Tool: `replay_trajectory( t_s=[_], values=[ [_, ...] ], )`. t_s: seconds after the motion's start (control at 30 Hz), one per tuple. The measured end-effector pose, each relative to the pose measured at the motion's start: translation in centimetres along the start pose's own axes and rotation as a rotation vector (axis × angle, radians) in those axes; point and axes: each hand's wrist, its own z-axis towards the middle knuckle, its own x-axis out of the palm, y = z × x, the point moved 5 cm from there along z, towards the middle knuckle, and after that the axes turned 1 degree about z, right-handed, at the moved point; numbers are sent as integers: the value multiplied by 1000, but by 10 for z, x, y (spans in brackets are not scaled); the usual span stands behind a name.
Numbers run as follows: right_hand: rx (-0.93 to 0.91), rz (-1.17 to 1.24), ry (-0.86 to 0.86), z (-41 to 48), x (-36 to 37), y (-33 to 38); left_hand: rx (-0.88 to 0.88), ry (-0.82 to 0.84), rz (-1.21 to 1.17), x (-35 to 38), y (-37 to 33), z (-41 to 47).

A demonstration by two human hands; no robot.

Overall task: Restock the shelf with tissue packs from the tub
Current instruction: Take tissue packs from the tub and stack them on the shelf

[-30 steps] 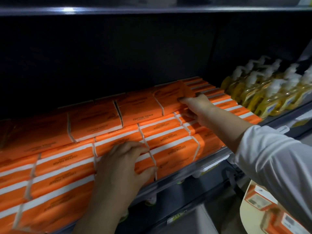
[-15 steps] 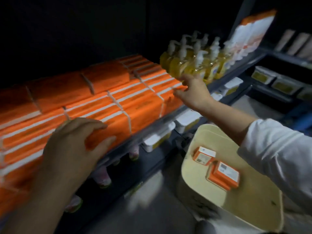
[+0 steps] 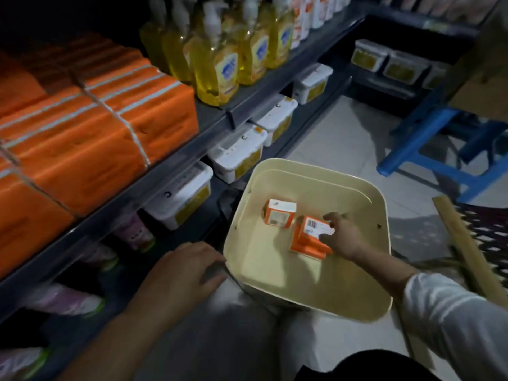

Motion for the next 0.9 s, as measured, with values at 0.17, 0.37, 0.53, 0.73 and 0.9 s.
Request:
replay_trajectory(
  t_s=[0.17, 0.37, 0.53, 0.73, 0.9],
  values=[
    [121, -42, 76, 31, 33, -47, -73, -25, -39, 22, -1, 37],
    [127, -146, 157, 66, 69, -75, -105, 25, -11, 45, 14, 65],
    [117, -208, 204, 90, 91, -88, -160, -25, -23, 46, 27, 75],
    [102, -194, 190, 123, 107, -92, -69, -25, -19, 55, 26, 96],
    [27, -511, 85, 130, 122, -95, -29, -34, -30, 58, 22, 108]
  ],
)
